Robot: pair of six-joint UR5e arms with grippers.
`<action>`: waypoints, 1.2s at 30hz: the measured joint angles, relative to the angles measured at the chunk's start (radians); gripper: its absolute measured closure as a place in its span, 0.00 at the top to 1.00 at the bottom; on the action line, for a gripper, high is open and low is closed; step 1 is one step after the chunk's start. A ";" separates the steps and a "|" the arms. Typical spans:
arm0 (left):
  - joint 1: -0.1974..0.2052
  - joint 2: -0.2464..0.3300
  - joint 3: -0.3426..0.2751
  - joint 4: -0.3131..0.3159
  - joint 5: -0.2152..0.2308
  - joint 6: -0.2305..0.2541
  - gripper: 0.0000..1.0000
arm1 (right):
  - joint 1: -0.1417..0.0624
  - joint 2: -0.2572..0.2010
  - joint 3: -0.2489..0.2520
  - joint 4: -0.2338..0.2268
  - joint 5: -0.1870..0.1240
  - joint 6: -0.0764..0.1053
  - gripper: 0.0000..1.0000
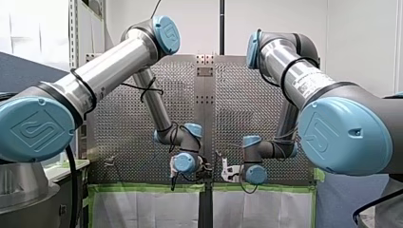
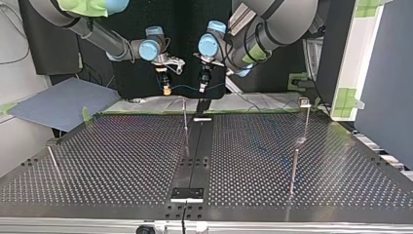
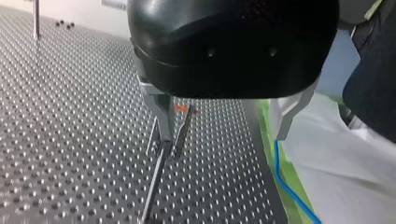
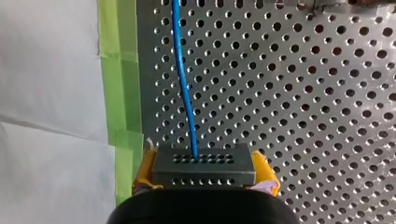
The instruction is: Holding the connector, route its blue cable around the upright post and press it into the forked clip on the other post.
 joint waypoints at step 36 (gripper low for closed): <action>0.020 -0.027 0.015 -0.061 -0.132 -0.122 1.00 | 0.010 0.000 -0.024 0.013 -0.085 0.002 0.00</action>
